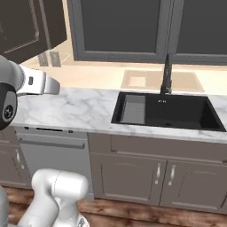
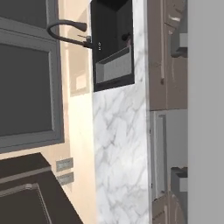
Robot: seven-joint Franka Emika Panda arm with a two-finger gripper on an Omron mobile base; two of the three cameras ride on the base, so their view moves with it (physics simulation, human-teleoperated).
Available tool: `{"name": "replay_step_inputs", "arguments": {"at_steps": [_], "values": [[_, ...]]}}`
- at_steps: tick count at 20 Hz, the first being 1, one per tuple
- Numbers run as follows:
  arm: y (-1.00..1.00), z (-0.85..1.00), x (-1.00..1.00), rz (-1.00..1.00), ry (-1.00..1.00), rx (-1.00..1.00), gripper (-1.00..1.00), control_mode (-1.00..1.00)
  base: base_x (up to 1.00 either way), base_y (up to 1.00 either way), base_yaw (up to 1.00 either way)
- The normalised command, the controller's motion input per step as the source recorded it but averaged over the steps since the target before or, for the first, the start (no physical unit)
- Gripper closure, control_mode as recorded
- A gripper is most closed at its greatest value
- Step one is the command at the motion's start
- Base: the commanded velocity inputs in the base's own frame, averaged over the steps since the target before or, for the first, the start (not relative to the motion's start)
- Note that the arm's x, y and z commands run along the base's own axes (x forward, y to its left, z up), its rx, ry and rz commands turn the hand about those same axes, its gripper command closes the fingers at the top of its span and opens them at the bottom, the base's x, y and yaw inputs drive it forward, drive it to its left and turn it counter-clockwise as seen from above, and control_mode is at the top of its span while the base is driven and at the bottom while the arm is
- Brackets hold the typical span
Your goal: Pick up the dish brush and dish brush from the sink, and place them back in the cabinet, and close the cabinet doors.
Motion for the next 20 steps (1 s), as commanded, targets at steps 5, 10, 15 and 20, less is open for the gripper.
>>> {"name": "replay_step_inputs", "arguments": {"at_steps": [5, 10, 15, 20], "values": [[0.00, 0.00, 0.00, 0.00, 0.00, 0.00, -1.00, 1.00, 0.57, -0.28, 0.00], [0.00, 0.00, 0.00, 0.00, 0.00, 0.00, -1.00, 1.00, 0.67, -0.25, 0.00], [0.00, 0.00, 0.00, 0.00, 0.00, 0.00, -1.00, 1.00, 0.59, -0.29, 0.03], [0.00, 0.00, 0.00, 0.00, 0.00, 0.00, -1.00, 1.00, 0.19, -0.68, 0.04]]}}
